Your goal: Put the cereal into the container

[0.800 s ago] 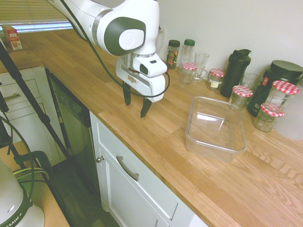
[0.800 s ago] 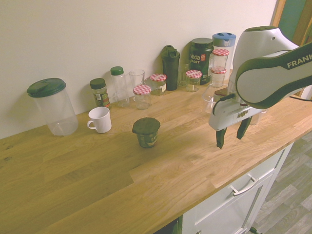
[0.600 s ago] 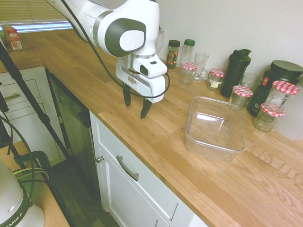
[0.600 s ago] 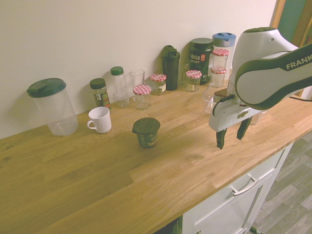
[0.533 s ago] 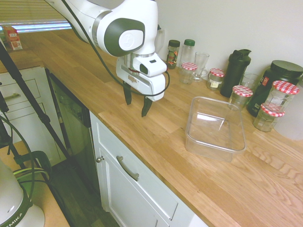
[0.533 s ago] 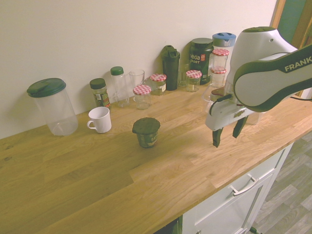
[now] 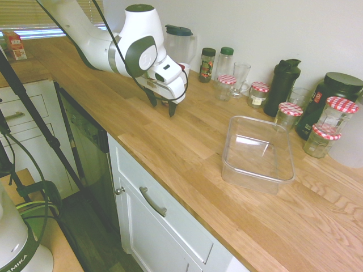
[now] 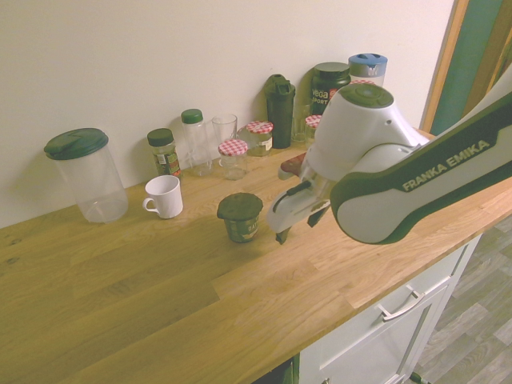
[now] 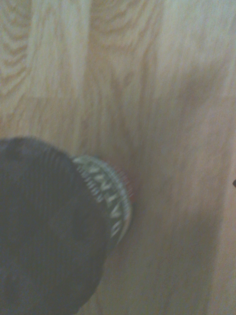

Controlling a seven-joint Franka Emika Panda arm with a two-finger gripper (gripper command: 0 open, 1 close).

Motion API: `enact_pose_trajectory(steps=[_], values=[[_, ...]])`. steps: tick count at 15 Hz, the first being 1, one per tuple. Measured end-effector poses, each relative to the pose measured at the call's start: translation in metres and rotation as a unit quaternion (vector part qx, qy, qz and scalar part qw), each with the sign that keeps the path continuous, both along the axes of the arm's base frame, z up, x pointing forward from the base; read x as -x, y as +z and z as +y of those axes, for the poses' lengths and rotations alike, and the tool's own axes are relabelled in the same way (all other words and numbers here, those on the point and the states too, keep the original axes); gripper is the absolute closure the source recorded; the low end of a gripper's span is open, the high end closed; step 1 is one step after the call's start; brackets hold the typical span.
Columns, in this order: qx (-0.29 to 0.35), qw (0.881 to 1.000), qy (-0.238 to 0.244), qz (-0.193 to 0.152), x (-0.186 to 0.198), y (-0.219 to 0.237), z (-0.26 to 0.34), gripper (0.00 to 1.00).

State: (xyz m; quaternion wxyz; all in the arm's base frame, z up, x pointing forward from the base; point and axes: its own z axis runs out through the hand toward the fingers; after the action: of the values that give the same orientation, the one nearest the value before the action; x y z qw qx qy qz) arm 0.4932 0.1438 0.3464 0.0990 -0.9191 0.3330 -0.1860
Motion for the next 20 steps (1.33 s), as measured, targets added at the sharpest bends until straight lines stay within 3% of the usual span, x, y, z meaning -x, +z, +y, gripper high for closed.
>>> enact_pose_trajectory(steps=[12,13,20], values=[[-0.021,0.994,0.036,-0.103,-0.052,-0.029,0.05,0.0],[-0.02,0.994,0.036,-0.104,-0.054,-0.032,0.054,1.0],[-0.021,0.993,0.03,-0.111,-0.052,-0.037,0.055,1.0]])
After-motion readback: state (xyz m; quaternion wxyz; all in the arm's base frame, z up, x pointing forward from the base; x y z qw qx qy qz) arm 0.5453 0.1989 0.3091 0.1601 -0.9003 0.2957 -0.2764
